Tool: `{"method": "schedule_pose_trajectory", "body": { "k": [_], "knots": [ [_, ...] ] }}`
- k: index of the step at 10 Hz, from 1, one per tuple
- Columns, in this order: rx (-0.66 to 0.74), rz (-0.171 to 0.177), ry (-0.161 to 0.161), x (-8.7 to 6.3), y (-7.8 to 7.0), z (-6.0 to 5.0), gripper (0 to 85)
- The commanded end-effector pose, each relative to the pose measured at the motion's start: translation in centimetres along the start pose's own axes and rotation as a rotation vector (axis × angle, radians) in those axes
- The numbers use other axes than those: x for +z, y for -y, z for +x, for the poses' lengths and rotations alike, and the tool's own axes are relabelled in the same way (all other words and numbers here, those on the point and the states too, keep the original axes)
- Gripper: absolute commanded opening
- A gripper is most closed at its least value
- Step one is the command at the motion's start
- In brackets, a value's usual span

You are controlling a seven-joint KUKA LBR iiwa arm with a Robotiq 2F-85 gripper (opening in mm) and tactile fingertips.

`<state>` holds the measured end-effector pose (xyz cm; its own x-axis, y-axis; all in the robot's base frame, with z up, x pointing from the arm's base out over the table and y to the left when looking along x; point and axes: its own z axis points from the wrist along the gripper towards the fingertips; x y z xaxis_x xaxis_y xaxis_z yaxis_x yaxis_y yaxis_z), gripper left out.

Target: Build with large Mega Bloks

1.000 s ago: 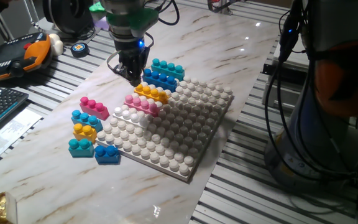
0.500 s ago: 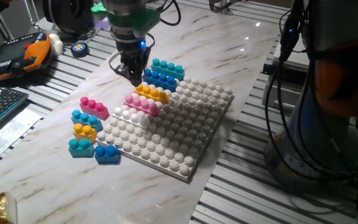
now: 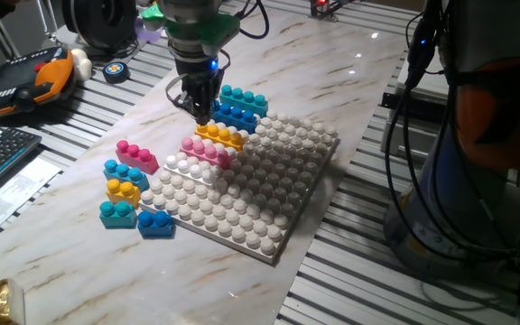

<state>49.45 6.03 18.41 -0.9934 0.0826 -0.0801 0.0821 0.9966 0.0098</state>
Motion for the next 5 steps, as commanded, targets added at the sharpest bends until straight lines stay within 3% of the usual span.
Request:
{"method": "schedule_pose_trajectory", "body": {
  "k": [1, 5],
  "knots": [
    [-0.002, 0.003, 0.003, -0.02, -0.01, -0.02, 0.7],
    [-0.005, 0.003, 0.004, -0.03, 0.02, 0.04, 0.7]
  ]
}}
